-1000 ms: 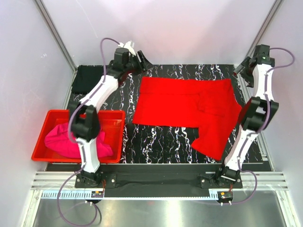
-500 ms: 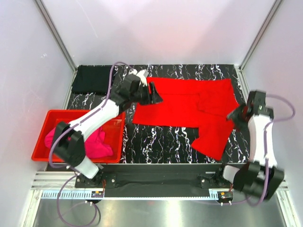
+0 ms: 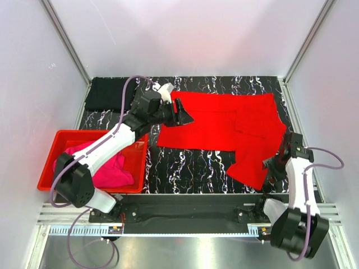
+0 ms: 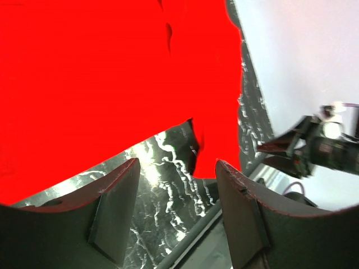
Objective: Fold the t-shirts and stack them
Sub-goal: Fold the tshirt
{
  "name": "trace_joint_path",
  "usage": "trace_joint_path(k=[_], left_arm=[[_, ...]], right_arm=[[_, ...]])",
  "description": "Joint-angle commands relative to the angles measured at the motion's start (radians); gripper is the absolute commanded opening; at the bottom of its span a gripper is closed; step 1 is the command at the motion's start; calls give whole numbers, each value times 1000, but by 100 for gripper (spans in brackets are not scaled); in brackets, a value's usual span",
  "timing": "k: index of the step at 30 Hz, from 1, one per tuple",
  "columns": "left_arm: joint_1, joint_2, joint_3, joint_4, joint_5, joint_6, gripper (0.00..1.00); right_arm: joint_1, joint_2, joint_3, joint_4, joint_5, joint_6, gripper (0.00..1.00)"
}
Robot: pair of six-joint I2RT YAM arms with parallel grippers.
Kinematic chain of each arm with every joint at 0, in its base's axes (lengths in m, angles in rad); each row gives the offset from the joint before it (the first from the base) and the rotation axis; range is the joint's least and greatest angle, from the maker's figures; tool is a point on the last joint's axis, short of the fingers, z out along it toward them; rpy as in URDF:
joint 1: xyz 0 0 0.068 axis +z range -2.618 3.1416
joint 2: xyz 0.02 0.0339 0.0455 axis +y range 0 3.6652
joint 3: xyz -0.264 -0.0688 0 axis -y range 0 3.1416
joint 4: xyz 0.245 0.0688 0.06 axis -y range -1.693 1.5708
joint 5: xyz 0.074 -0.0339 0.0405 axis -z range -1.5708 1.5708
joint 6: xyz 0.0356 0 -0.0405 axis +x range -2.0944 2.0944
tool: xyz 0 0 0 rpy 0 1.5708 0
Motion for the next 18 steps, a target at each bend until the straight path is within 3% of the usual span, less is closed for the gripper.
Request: trace_joint_path(k=[1, 6, 12, 18], left_arm=[[24, -14, -18, 105, 93, -50, 62], [53, -12, -32, 125, 120, -68, 62], [76, -6, -56, 161, 140, -96, 62], [104, 26, -61, 181, 176, -124, 61]], right_arm=[[-1, 68, 8, 54, 104, 86, 57], [-1, 52, -114, 159, 95, 230, 52], [7, 190, -133, 292, 67, 163, 44], [93, 301, -85, 415, 75, 151, 33]])
